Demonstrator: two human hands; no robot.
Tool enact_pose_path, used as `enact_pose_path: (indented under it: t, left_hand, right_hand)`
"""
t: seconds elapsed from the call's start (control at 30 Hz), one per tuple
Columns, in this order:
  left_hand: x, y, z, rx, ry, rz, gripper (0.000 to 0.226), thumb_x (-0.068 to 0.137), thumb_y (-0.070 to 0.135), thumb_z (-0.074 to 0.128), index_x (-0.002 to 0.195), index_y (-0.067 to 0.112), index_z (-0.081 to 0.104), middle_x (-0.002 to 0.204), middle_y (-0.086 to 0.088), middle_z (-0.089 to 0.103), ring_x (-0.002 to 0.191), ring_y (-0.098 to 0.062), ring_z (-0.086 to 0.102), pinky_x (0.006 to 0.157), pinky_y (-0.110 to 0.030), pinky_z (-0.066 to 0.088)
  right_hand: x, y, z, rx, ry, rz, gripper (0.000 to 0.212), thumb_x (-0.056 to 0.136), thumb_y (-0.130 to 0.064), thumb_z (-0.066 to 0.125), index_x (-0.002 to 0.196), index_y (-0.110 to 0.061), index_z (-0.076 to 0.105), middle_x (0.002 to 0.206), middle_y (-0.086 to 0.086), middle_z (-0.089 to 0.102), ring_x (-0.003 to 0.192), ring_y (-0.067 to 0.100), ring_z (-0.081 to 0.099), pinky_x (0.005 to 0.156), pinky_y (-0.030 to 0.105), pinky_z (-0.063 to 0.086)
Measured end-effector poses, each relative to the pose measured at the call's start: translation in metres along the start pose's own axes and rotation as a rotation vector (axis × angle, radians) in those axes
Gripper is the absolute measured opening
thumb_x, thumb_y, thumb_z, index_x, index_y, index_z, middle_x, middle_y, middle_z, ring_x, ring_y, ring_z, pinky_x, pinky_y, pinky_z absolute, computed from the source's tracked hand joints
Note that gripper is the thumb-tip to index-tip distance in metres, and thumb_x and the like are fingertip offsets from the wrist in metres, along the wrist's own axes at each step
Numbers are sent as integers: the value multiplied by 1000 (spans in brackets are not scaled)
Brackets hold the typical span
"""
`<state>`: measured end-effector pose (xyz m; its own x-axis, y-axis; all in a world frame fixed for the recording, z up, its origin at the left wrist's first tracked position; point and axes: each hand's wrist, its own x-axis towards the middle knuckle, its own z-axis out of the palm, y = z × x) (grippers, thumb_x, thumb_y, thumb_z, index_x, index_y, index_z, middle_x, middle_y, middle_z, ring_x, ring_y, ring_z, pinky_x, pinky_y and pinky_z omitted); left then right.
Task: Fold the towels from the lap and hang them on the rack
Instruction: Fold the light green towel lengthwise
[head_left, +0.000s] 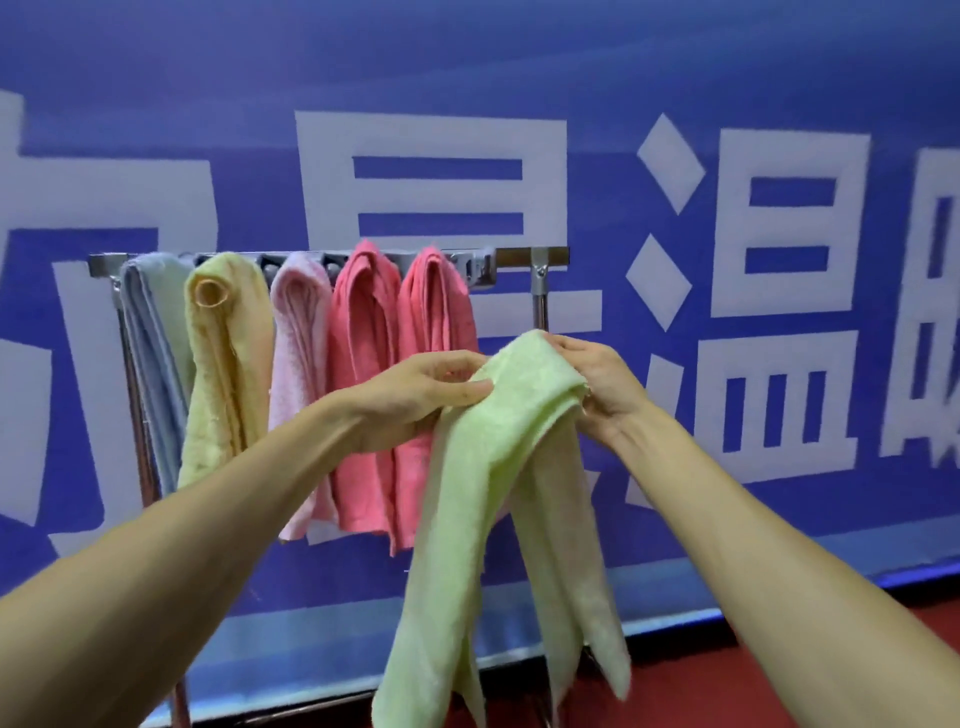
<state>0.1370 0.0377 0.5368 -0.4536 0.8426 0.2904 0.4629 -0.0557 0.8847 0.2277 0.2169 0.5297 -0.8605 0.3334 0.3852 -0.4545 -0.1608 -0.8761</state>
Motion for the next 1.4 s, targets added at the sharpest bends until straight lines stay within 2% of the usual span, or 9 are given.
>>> enact_pose_path:
  t: [0.13,0.23,0.43,0.6,0.7,0.87,1.1,1.23,1.4]
  left_hand:
    - [35,21,-9,139,7,57,16,94,15,56,101,9,69,91,0,71,82,-10,65,73,-22,51]
    - [71,38,-29,270,114,117,25,96,17,54,96,-5,66,85,-6,65,80,-15,61,77,-28,50]
    - [131,81,-65,931,333,202,31,95,24,54,76,0,60,66,1,52,56,-6,43,56,-18,37]
    - [171,82,-101,1146,537,94,29,87,18,51,67,-1,58,62,-6,51,62,-23,43,62,-32,34]
    - [175,69,-109,1266,719,84,37,86,14,47,50,12,42,61,-15,43,71,-40,45,67,-35,31]
    - [179,48,-106,1522,709,124,23,86,20,47,70,12,62,97,-10,57,95,-30,49,93,-39,30]
    - [176,37,-101,1731,592,189,22,89,25,43,74,19,58,106,-5,57,105,-26,49,109,-45,19]
    - [163,36,-99,1760,524,256,21,91,29,46,75,22,58,112,-1,59,111,-23,50,116,-45,7]
    - [125,36,-87,1591,518,318,32,90,34,54,119,28,65,124,0,57,125,-18,45,118,-41,1]
  right_hand:
    - [37,-24,-1,-35,24,-31,17,87,-3,60,101,1,69,88,17,70,80,25,67,71,33,57]
    - [72,-39,3,28,70,-41,17,84,-6,65,99,2,70,89,18,68,83,27,65,76,36,55]
    - [138,-59,16,126,203,-95,10,80,1,68,72,-5,64,70,10,62,65,23,59,60,29,50]
    - [174,-63,26,61,211,-71,19,74,-4,77,65,-6,61,46,0,53,35,9,47,37,20,42]
    - [187,-52,29,17,208,-38,17,75,-7,79,87,1,71,65,9,67,49,16,61,47,29,57]
    - [197,-23,24,-58,353,-65,15,68,-2,82,76,-1,69,57,5,63,43,12,57,40,20,49]
    - [199,-2,19,-73,351,-60,21,73,5,72,62,-11,65,47,2,59,38,11,54,43,20,45]
    - [190,3,16,-204,290,-102,5,83,-10,71,87,-7,71,71,7,70,60,16,64,56,27,56]
    - [175,10,3,-429,332,-159,10,81,-21,75,90,-18,74,92,1,74,90,17,69,77,33,57]
